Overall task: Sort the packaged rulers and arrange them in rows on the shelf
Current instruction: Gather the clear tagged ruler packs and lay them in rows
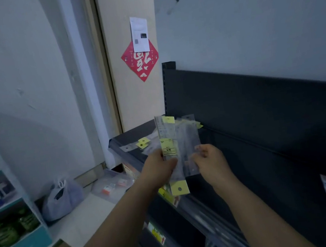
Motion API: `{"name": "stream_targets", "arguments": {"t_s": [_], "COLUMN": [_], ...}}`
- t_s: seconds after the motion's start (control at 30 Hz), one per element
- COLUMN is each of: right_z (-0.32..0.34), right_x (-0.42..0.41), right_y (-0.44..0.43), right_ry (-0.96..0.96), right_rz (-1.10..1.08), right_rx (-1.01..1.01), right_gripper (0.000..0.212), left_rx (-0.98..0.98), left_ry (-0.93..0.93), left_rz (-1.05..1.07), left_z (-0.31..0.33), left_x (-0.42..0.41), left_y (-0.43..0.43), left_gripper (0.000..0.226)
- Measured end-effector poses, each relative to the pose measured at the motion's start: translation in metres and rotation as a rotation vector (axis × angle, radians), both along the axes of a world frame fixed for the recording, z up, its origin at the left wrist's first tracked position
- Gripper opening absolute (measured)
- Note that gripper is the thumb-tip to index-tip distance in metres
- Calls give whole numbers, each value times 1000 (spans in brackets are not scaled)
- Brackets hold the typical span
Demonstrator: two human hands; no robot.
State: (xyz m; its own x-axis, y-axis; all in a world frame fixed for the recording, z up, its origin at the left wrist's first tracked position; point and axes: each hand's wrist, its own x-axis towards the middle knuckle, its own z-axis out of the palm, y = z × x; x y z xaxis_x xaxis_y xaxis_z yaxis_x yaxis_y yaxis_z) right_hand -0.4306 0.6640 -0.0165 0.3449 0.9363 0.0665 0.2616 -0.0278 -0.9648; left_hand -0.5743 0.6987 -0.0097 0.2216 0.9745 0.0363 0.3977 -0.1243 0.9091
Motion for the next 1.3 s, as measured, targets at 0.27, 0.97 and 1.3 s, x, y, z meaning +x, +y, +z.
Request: {"name": "stream_targets", "arguments": {"t_s": [0.27, 0.97, 1.3], "right_z": [-10, 3, 3], "right_x": [-15, -12, 13], "right_y": [75, 69, -43], "right_ry": [-112, -933, -968], "right_rz": [-164, -354, -623], "right_rx": [-67, -183, -158], "right_gripper": [12, 38, 29], "left_rx": [105, 610, 711], "left_ry": [189, 540, 311], "left_rz": [-85, -285, -572], "left_z": [-6, -5, -3], "left_x": [-10, -2, 59], "left_y": [95, 131, 55], "left_gripper": [16, 42, 34]}}
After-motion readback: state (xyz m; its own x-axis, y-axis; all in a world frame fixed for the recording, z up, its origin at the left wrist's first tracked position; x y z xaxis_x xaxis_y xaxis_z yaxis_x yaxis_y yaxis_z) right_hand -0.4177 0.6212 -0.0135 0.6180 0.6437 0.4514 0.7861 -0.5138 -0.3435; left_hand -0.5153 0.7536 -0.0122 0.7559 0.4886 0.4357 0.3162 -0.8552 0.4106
